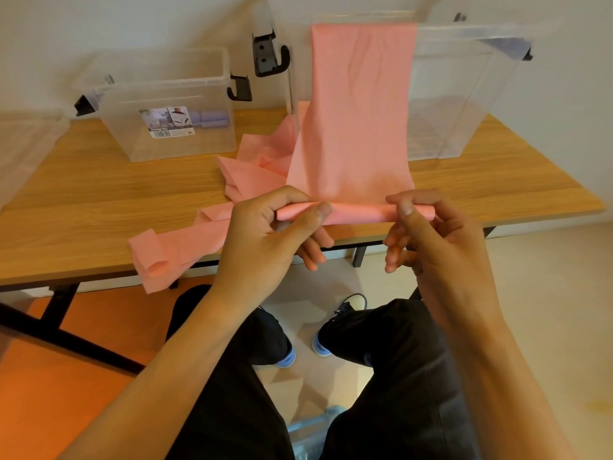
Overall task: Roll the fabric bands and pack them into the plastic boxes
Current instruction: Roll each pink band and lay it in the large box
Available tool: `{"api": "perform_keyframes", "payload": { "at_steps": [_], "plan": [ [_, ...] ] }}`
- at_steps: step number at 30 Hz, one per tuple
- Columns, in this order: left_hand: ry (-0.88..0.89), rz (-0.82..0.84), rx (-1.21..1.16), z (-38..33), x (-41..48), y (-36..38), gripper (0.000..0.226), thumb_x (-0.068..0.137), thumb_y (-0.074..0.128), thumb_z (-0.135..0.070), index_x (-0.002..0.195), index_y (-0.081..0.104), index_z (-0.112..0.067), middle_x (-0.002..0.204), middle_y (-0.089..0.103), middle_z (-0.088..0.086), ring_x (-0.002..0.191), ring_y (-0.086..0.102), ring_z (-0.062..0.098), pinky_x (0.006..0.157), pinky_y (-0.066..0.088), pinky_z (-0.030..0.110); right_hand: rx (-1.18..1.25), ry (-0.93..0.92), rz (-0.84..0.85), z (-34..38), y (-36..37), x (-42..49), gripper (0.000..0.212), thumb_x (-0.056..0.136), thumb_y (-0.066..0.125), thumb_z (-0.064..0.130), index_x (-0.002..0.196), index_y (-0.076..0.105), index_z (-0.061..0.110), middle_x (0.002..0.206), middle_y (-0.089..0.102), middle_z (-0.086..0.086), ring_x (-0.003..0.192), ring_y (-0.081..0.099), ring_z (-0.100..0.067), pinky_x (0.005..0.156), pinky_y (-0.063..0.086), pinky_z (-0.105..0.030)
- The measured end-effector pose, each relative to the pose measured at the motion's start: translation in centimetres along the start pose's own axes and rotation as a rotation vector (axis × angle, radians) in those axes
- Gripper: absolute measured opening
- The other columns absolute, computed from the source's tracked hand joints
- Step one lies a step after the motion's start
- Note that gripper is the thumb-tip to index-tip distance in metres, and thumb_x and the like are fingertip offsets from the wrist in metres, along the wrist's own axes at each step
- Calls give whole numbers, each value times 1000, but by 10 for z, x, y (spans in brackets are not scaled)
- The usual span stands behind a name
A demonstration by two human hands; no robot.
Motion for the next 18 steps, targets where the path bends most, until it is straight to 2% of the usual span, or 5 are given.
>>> {"api": "perform_keyframes", "payload": {
  "at_steps": [4, 8, 11, 15, 18],
  "plan": [
    [-46, -19, -25, 0, 1, 0, 15, 96, 62, -13, 88, 68, -2, 66, 71, 14, 46, 62, 24, 44, 50, 29, -16, 10, 68, 0, -3, 2, 30, 81, 74, 23, 107, 69, 10, 73, 65, -10, 58, 60, -22, 56, 55, -31],
    [-20, -14, -8, 2, 3, 2, 11, 97, 62, -11, 93, 69, -3, 77, 73, 10, 65, 72, 24, 50, 54, 27, -93, -44, 36, 0, -4, 3, 18, 88, 68, 25, 96, 63, 10, 66, 60, -8, 51, 55, -22, 51, 52, -32],
    [-22, -23, -81, 3, 4, 2, 5, 94, 64, -5, 94, 68, -2, 79, 71, 11, 73, 75, 26, 54, 56, 28, -95, -81, 32, 0, -3, 4, 16, 91, 65, 26, 94, 56, 13, 82, 57, -12, 59, 57, -21, 49, 53, -33],
    [-15, -46, -113, 4, 4, 4, 3, 90, 67, 0, 93, 68, 1, 74, 71, 14, 70, 74, 25, 59, 58, 28, -4, -44, 39, -3, -2, 5, 18, 95, 60, 26, 96, 49, 12, 93, 63, -14, 79, 73, -28, 51, 56, -33],
    [0, -71, -109, 3, 4, 5, 6, 90, 68, 0, 96, 66, 0, 72, 71, 10, 62, 72, 24, 57, 58, 29, 21, -33, 21, -4, -1, 5, 15, 97, 60, 22, 94, 49, 12, 86, 66, -12, 78, 74, -30, 53, 56, -35]
  ]
}}
Point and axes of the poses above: each hand's wrist, its own x-axis towards the middle knuckle, its own y-axis out of the palm, z = x × y, the point moved 2 cm from there along x, towards the middle knuckle
